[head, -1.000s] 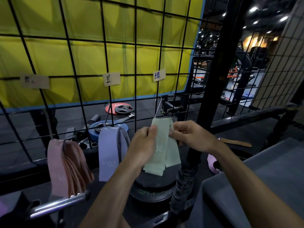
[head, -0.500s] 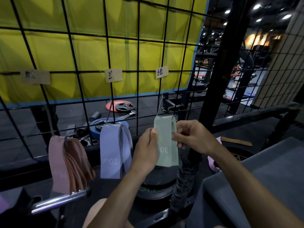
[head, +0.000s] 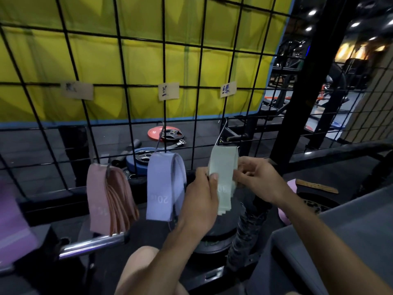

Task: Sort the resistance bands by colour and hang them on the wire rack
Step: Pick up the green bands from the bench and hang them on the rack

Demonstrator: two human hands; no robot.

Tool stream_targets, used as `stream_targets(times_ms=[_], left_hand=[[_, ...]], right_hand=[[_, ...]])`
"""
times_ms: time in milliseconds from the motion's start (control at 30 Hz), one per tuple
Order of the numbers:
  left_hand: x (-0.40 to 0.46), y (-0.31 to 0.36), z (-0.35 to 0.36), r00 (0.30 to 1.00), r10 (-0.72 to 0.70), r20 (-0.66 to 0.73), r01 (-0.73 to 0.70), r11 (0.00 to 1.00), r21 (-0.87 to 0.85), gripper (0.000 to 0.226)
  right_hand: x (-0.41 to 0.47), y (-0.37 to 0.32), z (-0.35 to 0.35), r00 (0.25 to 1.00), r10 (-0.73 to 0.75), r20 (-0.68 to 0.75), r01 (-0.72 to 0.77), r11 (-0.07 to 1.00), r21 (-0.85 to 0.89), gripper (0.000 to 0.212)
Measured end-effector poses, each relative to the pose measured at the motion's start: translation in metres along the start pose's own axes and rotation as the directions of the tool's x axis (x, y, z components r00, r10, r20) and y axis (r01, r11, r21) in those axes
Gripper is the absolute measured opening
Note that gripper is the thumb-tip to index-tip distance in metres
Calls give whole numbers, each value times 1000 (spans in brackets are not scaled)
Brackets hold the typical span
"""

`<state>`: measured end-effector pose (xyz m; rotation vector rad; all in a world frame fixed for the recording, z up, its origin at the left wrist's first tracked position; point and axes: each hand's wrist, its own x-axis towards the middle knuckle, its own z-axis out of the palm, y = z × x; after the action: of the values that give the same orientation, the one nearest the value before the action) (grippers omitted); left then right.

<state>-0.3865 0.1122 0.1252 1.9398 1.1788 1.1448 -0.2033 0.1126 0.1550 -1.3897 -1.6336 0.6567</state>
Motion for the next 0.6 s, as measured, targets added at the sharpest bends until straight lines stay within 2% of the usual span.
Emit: stream_targets(times_ms=[67, 133, 200, 267, 333, 400, 467, 500, 533, 600], left_hand=[[-5, 1, -5, 998, -29, 51, 16, 974, 227, 21], [-13, 1, -3, 995, -20, 93, -28, 870, 493, 26], [-22, 3, -2, 990, -9, 141, -93, 711, 697, 37], [-28, 2, -2, 978, -37, 206, -139, 620, 772, 49], [-36, 5, -11, 953, -90, 290, -170, 631, 757, 63], [-48, 3, -24, 928, -106, 356, -177, 718, 674, 74], [-66, -2, -40, 905, -26, 424, -225, 816, 532, 72], [-75, -7, -50, 907, 67, 415, -272, 847, 457, 65], [-82, -15, -60, 925, 185, 333, -313, 867, 389, 57], [-89, -28, -82, 942, 335, 13, -323, 895, 309, 37]], right_hand=[[-6, -1, -1, 998, 11, -58, -25, 972, -232, 16], [-14, -4, -2, 989, -4, -147, -50, 933, -356, 28], [-22, -10, 2, 960, -46, -276, -64, 924, -377, 30], [-32, -23, 10, 912, -121, -392, -28, 935, -354, 18], [-40, -43, 24, 873, -207, -441, 55, 941, -334, 6], [-44, -63, 42, 879, -251, -405, 139, 948, -286, 3], [-42, -75, 61, 907, -278, -317, 194, 943, -272, 4], [-39, -77, 69, 926, -278, -256, 203, 938, -281, 8], [-35, -79, 77, 946, -263, -188, 202, 935, -293, 15], [-24, -80, 91, 975, -212, -67, 184, 938, -293, 36]])
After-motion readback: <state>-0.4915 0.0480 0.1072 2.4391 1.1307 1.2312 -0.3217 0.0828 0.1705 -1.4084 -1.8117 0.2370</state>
